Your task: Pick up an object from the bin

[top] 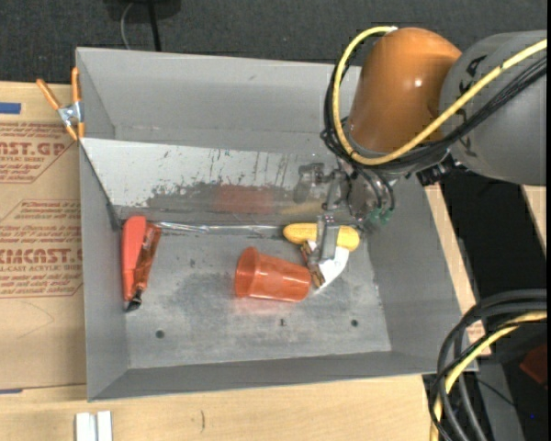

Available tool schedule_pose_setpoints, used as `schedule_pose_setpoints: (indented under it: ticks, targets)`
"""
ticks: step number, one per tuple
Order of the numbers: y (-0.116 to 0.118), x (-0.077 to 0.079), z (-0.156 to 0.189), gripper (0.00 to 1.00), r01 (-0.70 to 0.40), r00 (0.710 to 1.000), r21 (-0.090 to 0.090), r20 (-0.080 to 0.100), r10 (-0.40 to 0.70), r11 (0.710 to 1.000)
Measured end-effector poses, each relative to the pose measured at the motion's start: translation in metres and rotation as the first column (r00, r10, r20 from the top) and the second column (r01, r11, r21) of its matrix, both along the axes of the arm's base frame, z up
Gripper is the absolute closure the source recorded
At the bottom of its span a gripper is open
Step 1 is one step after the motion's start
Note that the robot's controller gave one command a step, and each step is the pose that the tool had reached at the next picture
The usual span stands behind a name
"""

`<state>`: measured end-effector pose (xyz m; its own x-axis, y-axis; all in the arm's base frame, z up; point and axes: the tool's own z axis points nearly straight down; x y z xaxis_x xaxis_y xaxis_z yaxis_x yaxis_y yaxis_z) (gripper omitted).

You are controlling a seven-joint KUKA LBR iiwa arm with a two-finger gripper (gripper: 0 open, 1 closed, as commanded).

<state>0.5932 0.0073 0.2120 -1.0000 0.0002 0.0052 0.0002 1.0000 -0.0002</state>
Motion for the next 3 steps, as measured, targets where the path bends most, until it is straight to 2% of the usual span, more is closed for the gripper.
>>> schedule_pose_setpoints:
  ticks: [1,2,3]
  targets:
    - [0.000,0.001,0.005,0.00,0.000,1.000,0.000,0.007,0.000,1.000]
    - [-0.002,-0.014,-0.047,0.00,-0.041,0.999,-0.001,0.011,0.041,0.999]
    - [0.007,-0.023,-0.100,0.00,0.031,0.999,0.002,0.009,-0.031,1.000]
